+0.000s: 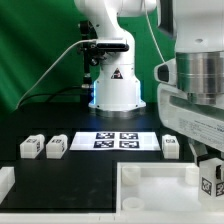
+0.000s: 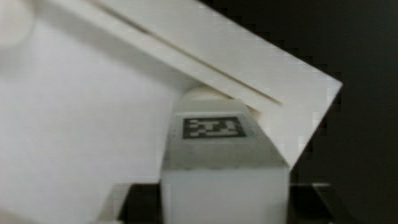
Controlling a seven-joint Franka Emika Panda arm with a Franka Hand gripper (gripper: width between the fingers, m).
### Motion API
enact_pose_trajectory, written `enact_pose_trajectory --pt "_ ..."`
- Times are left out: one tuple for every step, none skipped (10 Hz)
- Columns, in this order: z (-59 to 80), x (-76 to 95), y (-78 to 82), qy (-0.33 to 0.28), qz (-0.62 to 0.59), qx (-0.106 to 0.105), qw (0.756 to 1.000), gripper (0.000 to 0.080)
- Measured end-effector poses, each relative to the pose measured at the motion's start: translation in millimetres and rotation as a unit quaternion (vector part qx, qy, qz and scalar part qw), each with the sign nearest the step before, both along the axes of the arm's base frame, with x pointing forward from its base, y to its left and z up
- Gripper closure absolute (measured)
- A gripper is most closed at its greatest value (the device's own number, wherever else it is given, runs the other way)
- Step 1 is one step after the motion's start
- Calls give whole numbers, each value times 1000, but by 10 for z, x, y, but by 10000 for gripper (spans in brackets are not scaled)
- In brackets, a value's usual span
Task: Assemble one leg
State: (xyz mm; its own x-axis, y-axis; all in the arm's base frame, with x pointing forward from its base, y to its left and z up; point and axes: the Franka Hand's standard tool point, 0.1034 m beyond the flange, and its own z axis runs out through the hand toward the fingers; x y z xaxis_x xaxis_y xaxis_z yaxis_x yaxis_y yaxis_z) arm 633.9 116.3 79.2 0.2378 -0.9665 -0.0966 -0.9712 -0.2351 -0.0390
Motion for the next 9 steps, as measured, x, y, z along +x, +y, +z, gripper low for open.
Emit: enact_pose_trajectory --pt "-1 -2 6 6 -89 10 996 505" --pt "0 -4 -2 7 -142 12 990 505" --pt "2 -3 -4 11 -167 15 986 505" --pt "5 -2 -7 17 -220 16 975 505" --pt "9 -1 -11 21 -254 18 967 505" --pt "10 1 -28 24 -284 19 958 505" --pt "12 2 -32 24 -289 18 957 505" --pt "-2 -6 -26 25 -284 18 958 423" --pt "-2 -6 -23 25 -284 18 958 286"
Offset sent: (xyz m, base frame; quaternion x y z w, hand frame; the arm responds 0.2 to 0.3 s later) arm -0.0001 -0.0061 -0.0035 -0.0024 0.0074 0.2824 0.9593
